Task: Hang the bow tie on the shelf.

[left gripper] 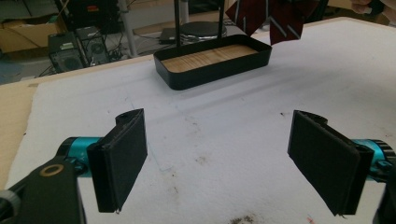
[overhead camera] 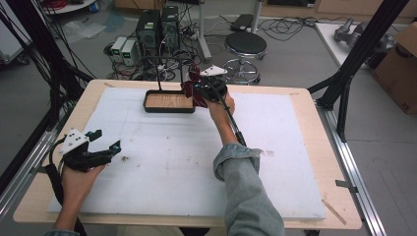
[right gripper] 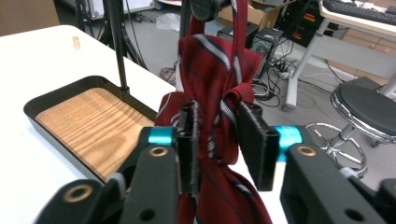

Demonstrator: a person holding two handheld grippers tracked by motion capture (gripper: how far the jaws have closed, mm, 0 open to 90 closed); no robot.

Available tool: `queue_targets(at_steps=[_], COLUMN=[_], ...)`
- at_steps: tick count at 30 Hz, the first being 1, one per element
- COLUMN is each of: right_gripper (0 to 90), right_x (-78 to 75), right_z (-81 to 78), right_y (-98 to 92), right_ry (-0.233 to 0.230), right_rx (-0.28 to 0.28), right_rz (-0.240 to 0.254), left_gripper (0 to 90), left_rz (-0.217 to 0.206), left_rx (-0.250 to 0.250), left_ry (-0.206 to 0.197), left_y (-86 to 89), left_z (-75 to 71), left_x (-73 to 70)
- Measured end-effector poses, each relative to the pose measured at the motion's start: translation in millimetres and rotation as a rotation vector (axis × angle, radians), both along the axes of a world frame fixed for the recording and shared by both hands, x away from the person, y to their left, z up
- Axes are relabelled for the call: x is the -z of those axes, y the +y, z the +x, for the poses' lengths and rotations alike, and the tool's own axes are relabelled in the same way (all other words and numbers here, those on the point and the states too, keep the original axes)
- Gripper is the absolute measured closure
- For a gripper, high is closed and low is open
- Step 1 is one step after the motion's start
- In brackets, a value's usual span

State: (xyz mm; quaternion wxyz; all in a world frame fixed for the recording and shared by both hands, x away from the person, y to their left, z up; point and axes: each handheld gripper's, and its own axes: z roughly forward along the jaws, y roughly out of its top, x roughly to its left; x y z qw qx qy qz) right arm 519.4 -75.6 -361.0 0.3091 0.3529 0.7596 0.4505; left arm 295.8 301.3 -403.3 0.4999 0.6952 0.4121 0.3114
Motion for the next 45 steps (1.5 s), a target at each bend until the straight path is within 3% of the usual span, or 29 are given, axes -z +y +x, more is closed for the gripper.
queue_targets(at_steps=[6,13,20,31,45], right_gripper=[62.8,43.4,30.6,13.4,11.8], right_x=[-1.2,-11.9,-27.6,-61.1,-91.7], right_z=[-1.5,-7.9,-21.0,-46.0,-75.9], right_y=[0.5,-5.9,-21.7,-50.0,-101.8], right_ry=[0.005,-0.004,-0.024,-0.116,-0.172], right_rx=[-0.004,-0.027,-0.027,-0.008,0.035], right_rz=[0.003,0.034,0.077,0.122,0.137], left_gripper=[20.0,20.0,20.0,19.9,19.9], left_rz=[-0.002,0.003,0.006,0.001,0.005], left_rx=[0.002,0.002,-0.005,-0.009,-0.010], left_ry=[0.000,0.000,0.000,-0.003,-0.002], left_y=[-0.2,-1.3,-1.0,0.1,-1.2], left_z=[0.2,0.2,0.7,3.2,3.2], left_x=[0.3,0.6,-0.4,-1.2,-0.4])
